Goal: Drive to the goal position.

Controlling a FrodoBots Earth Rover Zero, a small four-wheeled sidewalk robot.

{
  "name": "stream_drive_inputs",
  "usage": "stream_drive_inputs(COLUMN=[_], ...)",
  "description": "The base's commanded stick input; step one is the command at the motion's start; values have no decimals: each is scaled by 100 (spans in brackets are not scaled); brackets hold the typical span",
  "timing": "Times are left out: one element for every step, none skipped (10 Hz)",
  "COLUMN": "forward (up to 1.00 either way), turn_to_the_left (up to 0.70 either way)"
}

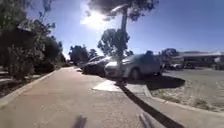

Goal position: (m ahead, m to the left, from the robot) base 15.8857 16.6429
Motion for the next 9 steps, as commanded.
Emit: stream_drive_inputs(forward=[0, 0, 0, 0, 0, 0, 0, 0, 0], turn_to_the_left=[-85, -85, -85, -85, -85, -85, -85, -85, -85])
